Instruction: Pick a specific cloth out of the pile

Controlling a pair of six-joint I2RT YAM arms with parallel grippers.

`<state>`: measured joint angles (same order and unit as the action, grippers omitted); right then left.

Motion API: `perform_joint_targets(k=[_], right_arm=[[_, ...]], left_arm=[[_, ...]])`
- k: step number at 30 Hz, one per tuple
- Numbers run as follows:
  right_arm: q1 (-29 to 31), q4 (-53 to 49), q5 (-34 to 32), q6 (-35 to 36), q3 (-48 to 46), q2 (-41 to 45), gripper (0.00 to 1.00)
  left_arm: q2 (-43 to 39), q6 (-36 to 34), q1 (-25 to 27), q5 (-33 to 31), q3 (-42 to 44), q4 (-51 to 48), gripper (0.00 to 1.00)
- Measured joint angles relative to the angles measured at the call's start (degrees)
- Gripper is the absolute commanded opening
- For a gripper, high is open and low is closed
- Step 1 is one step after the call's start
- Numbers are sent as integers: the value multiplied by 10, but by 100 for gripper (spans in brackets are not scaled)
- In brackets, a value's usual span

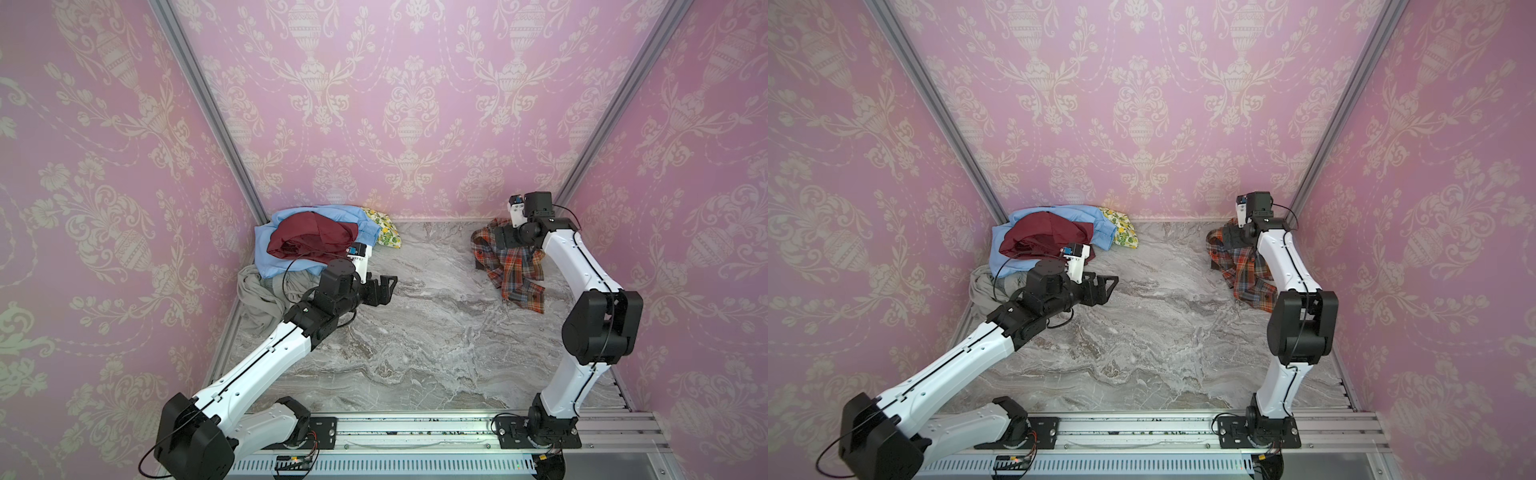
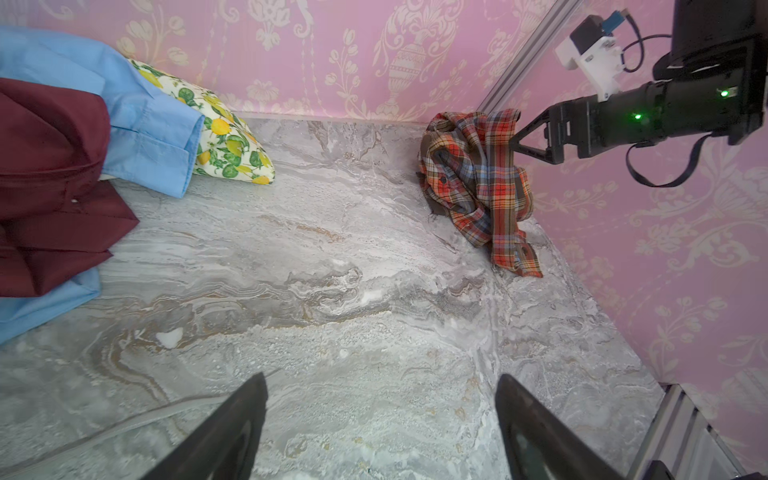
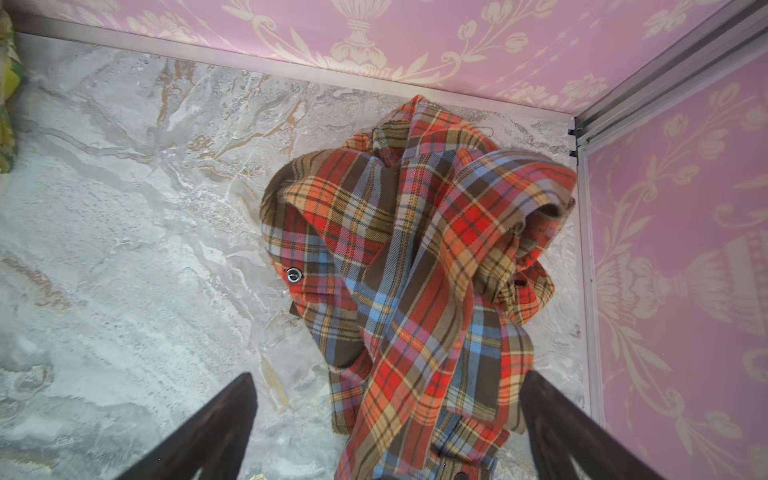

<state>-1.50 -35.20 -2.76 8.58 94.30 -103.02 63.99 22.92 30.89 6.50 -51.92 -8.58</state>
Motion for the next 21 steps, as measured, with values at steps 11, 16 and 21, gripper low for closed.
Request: perform_joint_targets(k=[11, 16, 21], right_arm=[[39, 129, 28, -51, -241, 229, 100], [44, 197, 29, -69, -354, 323, 100], [44, 287, 28, -87, -476, 420, 100]], left_arm=[[-73, -47, -1, -142, -31, -94, 99], [-97, -84, -19, -204, -33, -104, 99], [-91, -119, -76, -249, -33, -81, 99]])
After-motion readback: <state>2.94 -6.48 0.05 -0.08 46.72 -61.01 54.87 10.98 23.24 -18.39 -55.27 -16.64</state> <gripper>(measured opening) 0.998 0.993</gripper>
